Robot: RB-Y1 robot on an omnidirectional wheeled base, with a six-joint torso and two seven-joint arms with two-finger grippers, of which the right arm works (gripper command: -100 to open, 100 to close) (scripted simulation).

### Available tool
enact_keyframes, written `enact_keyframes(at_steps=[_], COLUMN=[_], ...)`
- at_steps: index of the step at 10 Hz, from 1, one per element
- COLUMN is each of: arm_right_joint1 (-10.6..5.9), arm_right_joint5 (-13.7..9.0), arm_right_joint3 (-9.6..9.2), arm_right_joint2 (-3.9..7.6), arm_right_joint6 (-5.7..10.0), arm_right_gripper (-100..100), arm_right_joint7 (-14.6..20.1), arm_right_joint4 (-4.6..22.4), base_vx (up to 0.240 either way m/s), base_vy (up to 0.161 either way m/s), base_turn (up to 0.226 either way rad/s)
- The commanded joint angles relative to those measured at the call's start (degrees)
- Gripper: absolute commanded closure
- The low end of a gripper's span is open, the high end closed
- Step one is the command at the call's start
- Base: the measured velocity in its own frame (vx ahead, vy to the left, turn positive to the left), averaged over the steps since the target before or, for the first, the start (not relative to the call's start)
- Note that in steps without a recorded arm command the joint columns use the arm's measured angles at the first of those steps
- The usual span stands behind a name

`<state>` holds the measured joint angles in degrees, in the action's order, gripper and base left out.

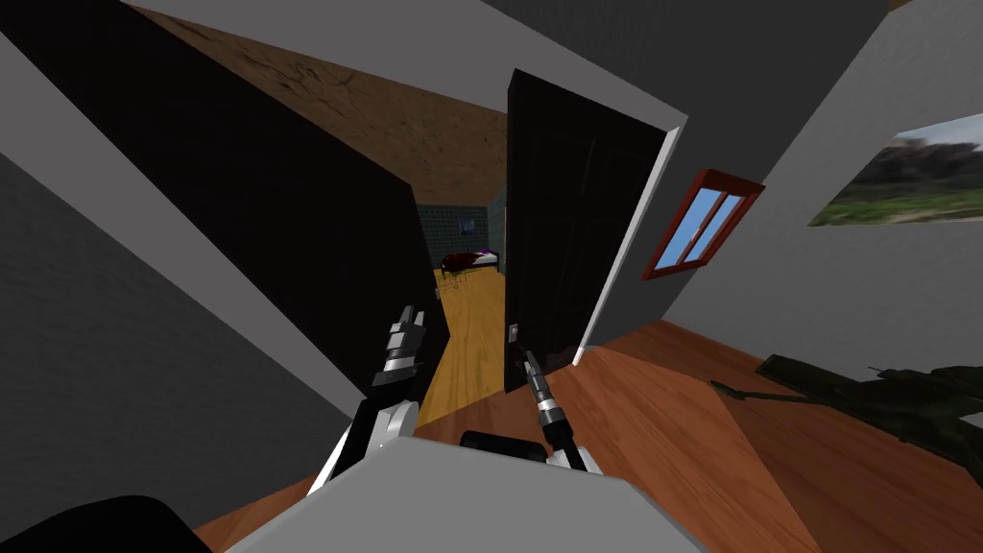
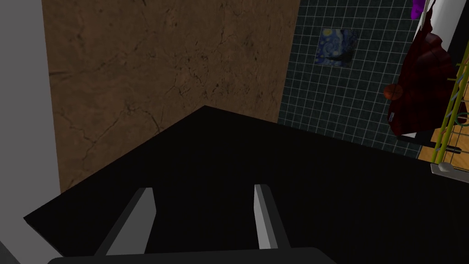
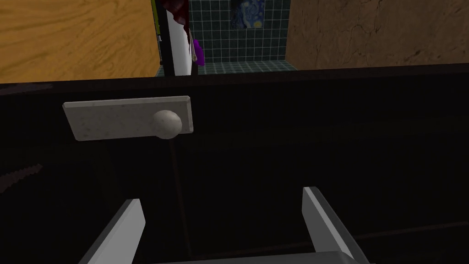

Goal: Push the door open

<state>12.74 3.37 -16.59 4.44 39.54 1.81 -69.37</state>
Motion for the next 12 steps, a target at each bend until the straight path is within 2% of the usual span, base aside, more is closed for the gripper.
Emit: enact_keyframes(at_steps=[1, 7, 8, 12], arm_right_joint1=[-0.47, -2.97, -2.76, -3.59], arm_right_joint5=[0.0, -0.2, -0.2, -0.5], arm_right_joint3=[-0.71, -3.13, -2.83, -2.21], arm_right_joint2=[-0.12, -0.47, -0.31, -0.29], arm_right_joint6=[0.64, 2.56, 2.51, 2.94], arm_right_gripper=[-100, -100, -100, -100], arm_right_joint7=[0.3, 1.4, 1.3, 1.1], arm_right_joint4=[2.4, 11.3, 10.5, 12.0], base_vx=[0.074, 0.091, 0.060, 0.169], base_vy=[-0.087, -0.100, -0.064, 0.055], base_turn=[0.094, 0.084, 0.028, 0.024])
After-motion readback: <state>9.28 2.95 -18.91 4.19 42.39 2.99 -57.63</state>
